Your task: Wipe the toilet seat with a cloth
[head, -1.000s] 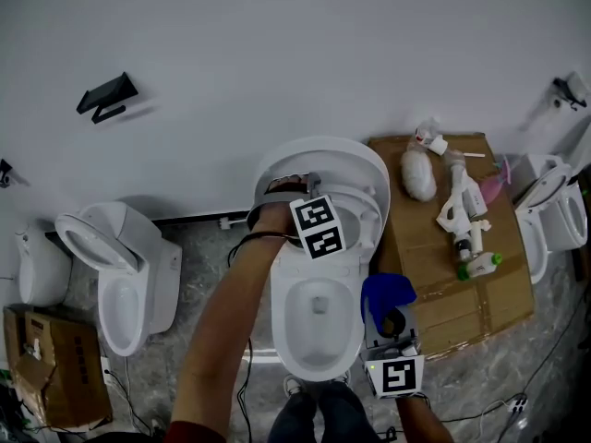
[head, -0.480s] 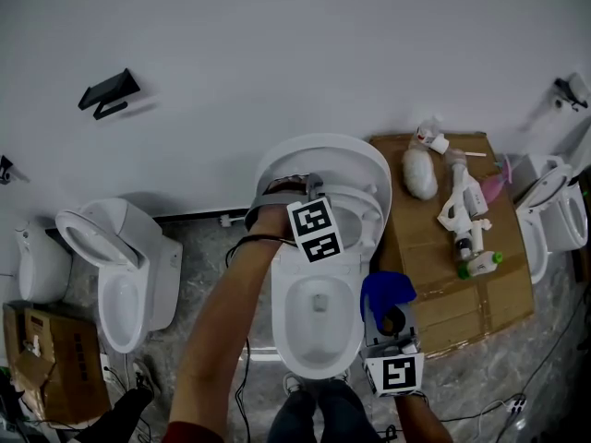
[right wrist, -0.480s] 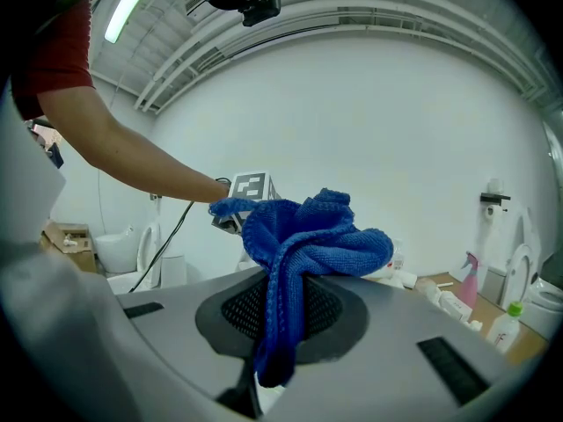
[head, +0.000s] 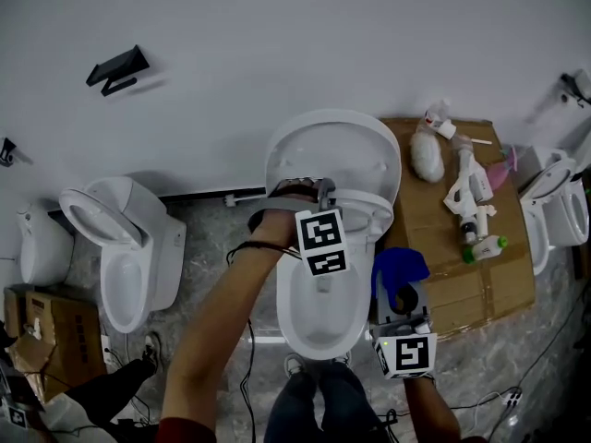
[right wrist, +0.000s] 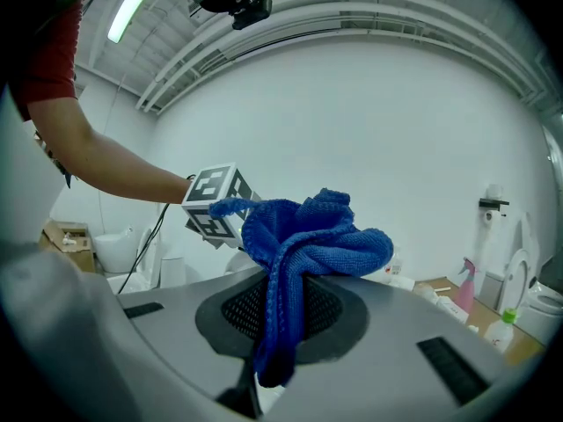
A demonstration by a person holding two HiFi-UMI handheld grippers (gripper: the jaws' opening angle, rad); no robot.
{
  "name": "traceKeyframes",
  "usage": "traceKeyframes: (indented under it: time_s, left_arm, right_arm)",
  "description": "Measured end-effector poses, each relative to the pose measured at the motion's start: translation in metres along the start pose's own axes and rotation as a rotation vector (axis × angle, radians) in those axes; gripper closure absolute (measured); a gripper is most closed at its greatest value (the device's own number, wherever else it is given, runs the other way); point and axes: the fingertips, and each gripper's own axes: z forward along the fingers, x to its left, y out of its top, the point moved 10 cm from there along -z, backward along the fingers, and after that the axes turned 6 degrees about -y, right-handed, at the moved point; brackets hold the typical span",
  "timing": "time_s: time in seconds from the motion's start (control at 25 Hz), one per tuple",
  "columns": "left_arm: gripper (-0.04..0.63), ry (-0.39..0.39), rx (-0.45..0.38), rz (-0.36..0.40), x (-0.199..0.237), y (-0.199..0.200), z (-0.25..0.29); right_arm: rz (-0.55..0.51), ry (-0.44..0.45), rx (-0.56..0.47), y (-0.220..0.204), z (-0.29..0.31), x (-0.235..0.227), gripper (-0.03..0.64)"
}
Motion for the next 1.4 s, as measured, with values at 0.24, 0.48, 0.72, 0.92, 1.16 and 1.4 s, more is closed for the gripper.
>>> traceKeyframes:
  time_s: [0.24,0.48,0.72,0.92,1.16,1.4]
  left_arm:
    - [0.507,-0.042,-0.005,0.019,-0.042,0.001,-0.029]
    - [0.497,-0.103,-0.039,0.021,-0.099,0.002,-0.056]
    - [0.488,-0.21,-0.069,0.006,-0.158,-0.001,-0.076]
    - [0.484,-0.311,-0.083,-0.024,-0.192,-0.006,-0.083]
    - [0.48,-0.415,-0.076,-0.019,-0.229,-0.007,-0.083]
    - [0.468,-0.573,-0.067,-0.047,-0.265,-0.007,-0.072]
  right_arm:
    - [-0.041,-0.026,-0.027,0.009,-0.007,0.001,0.563]
    - [-0.045,-0.052,-0.042,0.014,-0.024,0.006,0.563]
    - [-0.041,-0.059,-0.04,0.007,-0.042,0.014,0.563]
    - [-0.042,-0.052,-0.026,0.0,-0.05,0.029,0.563]
    - [-0.03,-0.054,0.001,-0.014,-0.057,0.033,0.563]
    - [-0.014,-0.059,0.033,-0.033,-0.062,0.036,0.563]
